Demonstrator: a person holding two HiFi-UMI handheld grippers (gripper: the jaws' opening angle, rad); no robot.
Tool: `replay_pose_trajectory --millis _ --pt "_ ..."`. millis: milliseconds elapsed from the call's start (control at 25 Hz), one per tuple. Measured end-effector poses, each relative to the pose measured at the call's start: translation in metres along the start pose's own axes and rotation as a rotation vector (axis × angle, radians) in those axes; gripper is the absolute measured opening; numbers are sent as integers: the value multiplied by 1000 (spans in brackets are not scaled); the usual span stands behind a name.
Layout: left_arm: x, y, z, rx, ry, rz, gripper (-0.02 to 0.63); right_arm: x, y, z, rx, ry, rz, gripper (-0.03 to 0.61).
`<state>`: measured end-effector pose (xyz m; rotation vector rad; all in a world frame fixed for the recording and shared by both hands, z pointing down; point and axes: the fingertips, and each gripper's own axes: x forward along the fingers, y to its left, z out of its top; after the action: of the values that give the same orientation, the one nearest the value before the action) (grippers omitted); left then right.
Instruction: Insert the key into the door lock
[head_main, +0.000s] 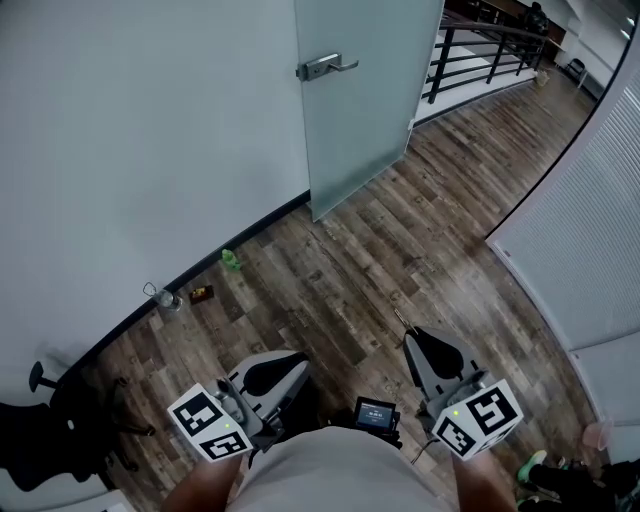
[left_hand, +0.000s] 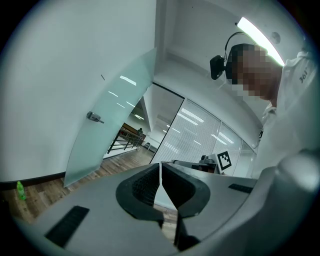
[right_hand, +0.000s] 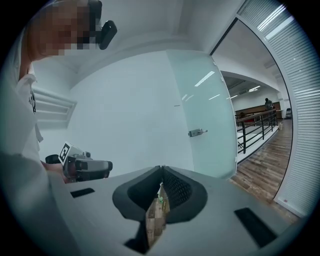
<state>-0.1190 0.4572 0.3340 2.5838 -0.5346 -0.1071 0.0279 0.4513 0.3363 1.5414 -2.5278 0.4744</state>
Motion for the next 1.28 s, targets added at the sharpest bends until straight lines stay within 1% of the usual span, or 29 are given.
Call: replay_pose_trajectory --millis 200,320,600,760,880,1040,1280 --pt "5 49 36 -8 11 -41 23 54 -2 30 2 -13 -30 29" --pt "8 74 51 -8 21 -65 23 82 -4 41 2 -19 -47 29" --pt "9 127 71 -19 47 -92 23 134 -8 51 24 -18 -81 29" --pt "15 145 77 -37 48 -89 23 152 -14 57 23 -10 -82 29" --pt "26 152 76 -51 61 -91 23 161 -26 61 28 -12 -84 29" --pt "49 164 80 -45 70 -83 23 175 -51 66 31 -17 -70 29" --pt "99 200 102 -41 54 -10 23 217 -105 88 31 -18 1 29"
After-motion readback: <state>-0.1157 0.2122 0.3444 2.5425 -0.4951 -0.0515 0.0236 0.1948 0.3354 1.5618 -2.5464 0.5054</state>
